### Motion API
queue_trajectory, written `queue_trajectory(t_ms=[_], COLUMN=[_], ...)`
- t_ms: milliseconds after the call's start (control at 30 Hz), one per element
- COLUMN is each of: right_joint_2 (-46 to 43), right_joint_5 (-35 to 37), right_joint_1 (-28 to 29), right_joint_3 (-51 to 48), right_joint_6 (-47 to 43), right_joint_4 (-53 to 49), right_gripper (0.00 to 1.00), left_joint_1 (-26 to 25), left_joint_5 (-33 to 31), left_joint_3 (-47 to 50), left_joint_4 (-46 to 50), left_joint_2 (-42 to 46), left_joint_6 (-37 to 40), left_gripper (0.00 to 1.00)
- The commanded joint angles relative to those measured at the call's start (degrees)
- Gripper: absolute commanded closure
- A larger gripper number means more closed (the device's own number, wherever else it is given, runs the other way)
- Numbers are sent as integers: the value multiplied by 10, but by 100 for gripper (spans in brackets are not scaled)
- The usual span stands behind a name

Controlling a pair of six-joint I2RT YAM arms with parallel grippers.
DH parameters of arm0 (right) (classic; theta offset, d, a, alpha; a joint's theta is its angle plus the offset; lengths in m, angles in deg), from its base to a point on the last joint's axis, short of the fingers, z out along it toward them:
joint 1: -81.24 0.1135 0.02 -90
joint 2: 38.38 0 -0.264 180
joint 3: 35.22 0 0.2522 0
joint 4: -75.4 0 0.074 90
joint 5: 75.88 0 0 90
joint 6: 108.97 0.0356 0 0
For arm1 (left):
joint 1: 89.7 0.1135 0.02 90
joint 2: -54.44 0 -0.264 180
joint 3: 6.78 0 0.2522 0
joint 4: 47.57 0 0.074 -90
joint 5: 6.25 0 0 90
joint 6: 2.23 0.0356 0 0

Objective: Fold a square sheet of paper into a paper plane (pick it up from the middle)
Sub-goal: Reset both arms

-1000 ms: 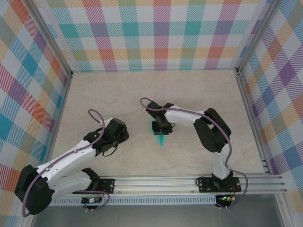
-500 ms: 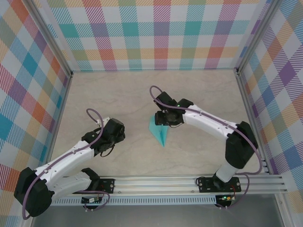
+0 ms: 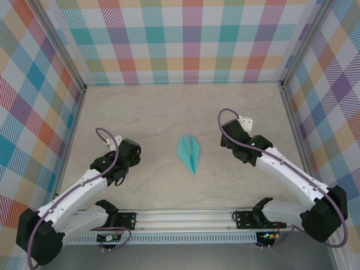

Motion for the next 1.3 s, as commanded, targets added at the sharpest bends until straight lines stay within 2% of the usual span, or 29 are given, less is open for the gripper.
queue_trajectory(t_ms=[0,33,133,367,433,533,600,667,767,867,933,967,1100,1267], right_joint_2=[-27,-30,-24,62,94,134,145,152,163,200,206,230,223,222], right_joint_5=[47,46,35,-99,-137,-167,-185,-207,-273,-312,-347,-347,-356,-359], right_joint_1=[-55,-75,-126,-201,-218,-232,-236,-247,-267,-288,-313,-313,-317,-318], right_joint_3=[-59,-79,-131,-229,-247,-231,-241,-251,-250,-302,-307,-304,-299,-298], right_joint_6=[-88,-108,-159,-240,-252,-272,-303,-316,-331,-332,-314,-317,-314,-313], right_joint_4=[93,120,212,490,570,600,657,707,728,874,879,901,879,873], right_gripper=[5,4,1,0,0,1,1,1,1,0,0,1,1,0], left_joint_1=[35,46,80,165,169,169,169,169,173,174,178,180,185,190], left_joint_5=[-39,-38,-27,-30,-61,-97,-116,-127,-120,-124,-121,-114,-92,-58], left_joint_3=[4,5,6,13,14,24,27,46,62,77,94,103,142,163], left_joint_4=[5,1,-9,-60,-85,-138,-154,-193,-252,-305,-344,-361,-459,-577], left_joint_2=[6,5,-3,-19,-30,-41,-41,-40,-44,-49,-51,-50,-66,-137], left_joint_6=[41,45,60,73,81,103,109,120,153,199,217,224,262,303], left_gripper=[16,10,0,0,0,0,0,0,0,0,0,0,0,0])
